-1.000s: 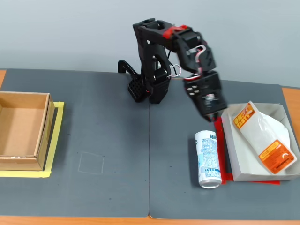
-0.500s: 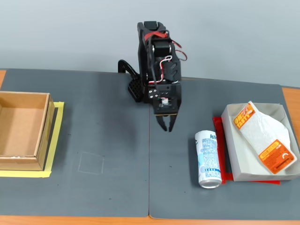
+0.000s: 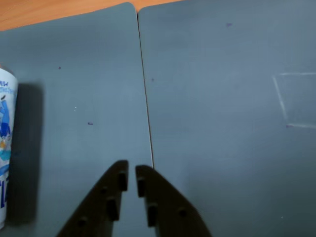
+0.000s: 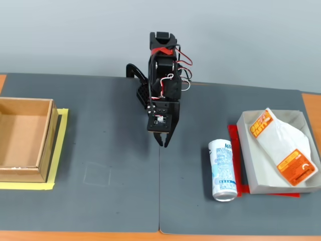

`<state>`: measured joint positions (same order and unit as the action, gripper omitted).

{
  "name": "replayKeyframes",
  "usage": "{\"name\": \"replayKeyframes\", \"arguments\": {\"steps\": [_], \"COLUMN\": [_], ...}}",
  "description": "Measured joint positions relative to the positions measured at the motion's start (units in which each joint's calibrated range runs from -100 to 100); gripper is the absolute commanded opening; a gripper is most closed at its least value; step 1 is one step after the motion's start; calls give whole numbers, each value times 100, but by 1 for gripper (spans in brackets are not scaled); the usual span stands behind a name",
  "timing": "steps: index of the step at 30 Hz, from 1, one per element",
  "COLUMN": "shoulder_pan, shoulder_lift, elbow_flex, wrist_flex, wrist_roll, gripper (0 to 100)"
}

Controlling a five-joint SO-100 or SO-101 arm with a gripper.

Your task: Pick the sandwich and put it in the gray box

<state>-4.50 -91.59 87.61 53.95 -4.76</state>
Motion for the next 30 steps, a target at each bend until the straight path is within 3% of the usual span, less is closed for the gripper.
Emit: {"name": "replayKeyframes", "arguments": {"steps": [11, 30], "shoulder_pan": [88, 88], "shoulder_lift": [-714, -731], "elbow_flex": [988, 1185], "wrist_flex": [-9, -173], "wrist_roll": [430, 464], "gripper": [2, 2]}}
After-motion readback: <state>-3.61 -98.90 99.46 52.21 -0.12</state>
